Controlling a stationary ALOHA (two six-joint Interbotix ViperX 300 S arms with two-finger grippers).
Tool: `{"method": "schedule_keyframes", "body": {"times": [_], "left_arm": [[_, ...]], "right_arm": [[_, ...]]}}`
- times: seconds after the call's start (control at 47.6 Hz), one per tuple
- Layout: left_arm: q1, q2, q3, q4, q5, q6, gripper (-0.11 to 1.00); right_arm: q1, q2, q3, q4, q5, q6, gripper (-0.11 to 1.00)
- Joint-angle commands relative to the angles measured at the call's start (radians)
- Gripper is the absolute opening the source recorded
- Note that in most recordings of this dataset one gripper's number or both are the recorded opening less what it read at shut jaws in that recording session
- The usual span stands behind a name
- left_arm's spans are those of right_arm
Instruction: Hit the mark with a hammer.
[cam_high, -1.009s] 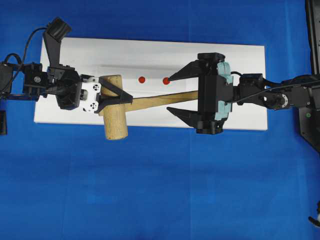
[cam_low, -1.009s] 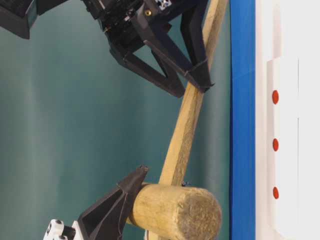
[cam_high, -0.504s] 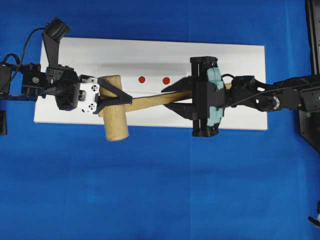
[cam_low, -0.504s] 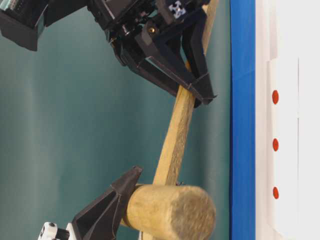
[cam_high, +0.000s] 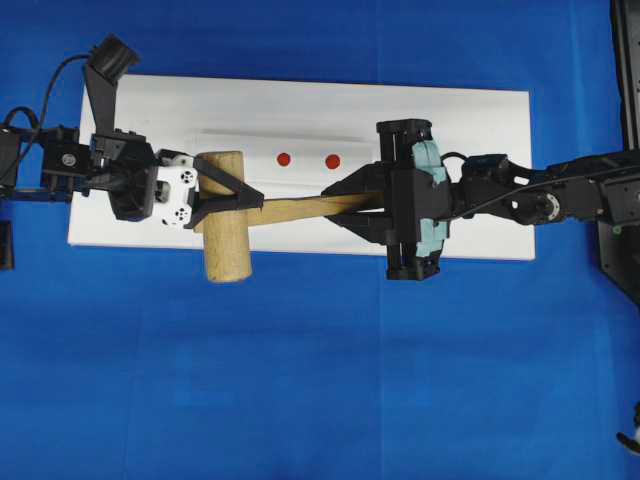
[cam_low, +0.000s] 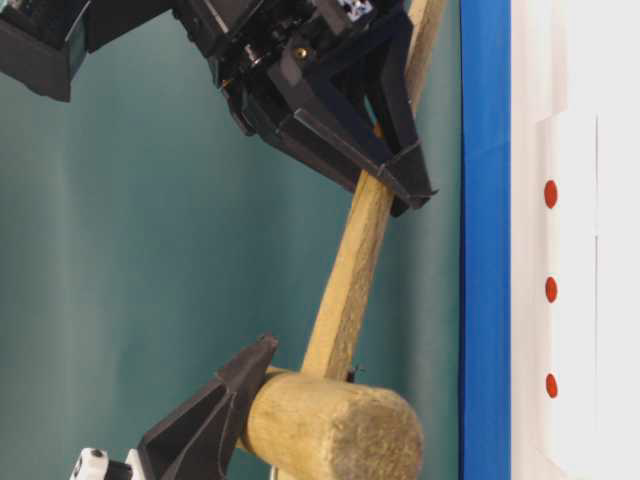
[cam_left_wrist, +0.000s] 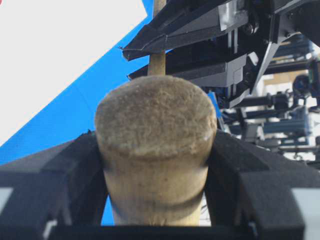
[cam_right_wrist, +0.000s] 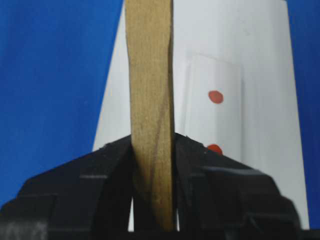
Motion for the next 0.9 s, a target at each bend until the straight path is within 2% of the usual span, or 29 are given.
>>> {"method": "schedule_keyframes", "body": {"times": [0.0, 0.336, 0.378, 0.483, 0.546, 0.883], "left_arm": [[-0.003, -0.031, -0.026, 0.002, -0.012, 0.012, 0.45], [0.018, -0.029, -0.026, 0.002, 0.094, 0.081, 0.46], [0.018, -0.029, -0.026, 0.002, 0.095, 0.083, 0.52], [0.018, -0.031, -0.025, 0.002, 0.094, 0.081, 0.82], [0.018, -0.031, -0.025, 0.000, 0.094, 0.078, 0.91], [0.014, -0.067, 0.011, 0.000, 0.130, 0.038, 0.89]], "right_arm": [[0.000, -0.008, -0.021, -0.002, 0.000, 0.002, 0.09], [0.002, -0.008, -0.021, 0.000, 0.017, 0.003, 0.09], [0.000, -0.008, -0.021, 0.000, 0.017, 0.003, 0.09], [0.002, -0.009, -0.021, 0.002, 0.017, 0.005, 0.08], [0.002, -0.008, -0.021, 0.002, 0.017, 0.006, 0.09], [0.002, -0.055, 0.028, 0.029, 0.012, 0.015, 0.09]]}}
